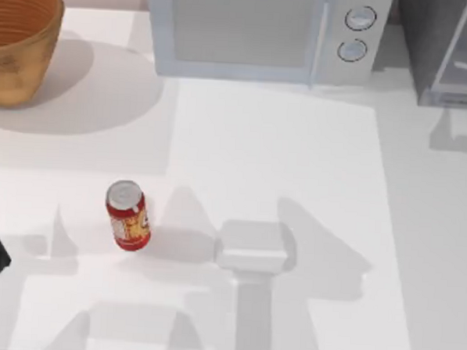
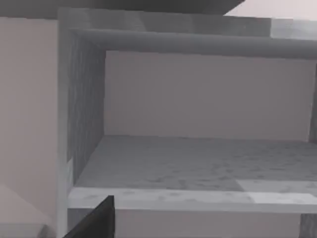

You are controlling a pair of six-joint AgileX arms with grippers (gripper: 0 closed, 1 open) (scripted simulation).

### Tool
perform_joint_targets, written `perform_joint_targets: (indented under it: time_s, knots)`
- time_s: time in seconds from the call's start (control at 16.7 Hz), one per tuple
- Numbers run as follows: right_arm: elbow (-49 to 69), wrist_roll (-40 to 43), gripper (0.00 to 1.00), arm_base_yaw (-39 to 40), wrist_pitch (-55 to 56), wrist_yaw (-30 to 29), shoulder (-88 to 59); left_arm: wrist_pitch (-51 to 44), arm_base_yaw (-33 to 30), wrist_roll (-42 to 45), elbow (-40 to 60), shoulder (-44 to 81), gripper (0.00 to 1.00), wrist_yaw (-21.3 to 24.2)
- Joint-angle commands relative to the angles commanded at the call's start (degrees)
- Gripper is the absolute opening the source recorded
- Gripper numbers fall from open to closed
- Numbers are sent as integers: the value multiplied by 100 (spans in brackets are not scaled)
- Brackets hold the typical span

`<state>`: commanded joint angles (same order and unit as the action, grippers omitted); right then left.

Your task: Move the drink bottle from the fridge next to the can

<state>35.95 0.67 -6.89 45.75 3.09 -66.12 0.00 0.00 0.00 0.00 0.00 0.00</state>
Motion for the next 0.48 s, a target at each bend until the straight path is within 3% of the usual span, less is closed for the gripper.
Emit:
perform_joint_targets:
  time_s: [0.48]
  knots:
    - [1583,-33,100,-471,2018,556,-4613,0,0,0,0,0,100,0]
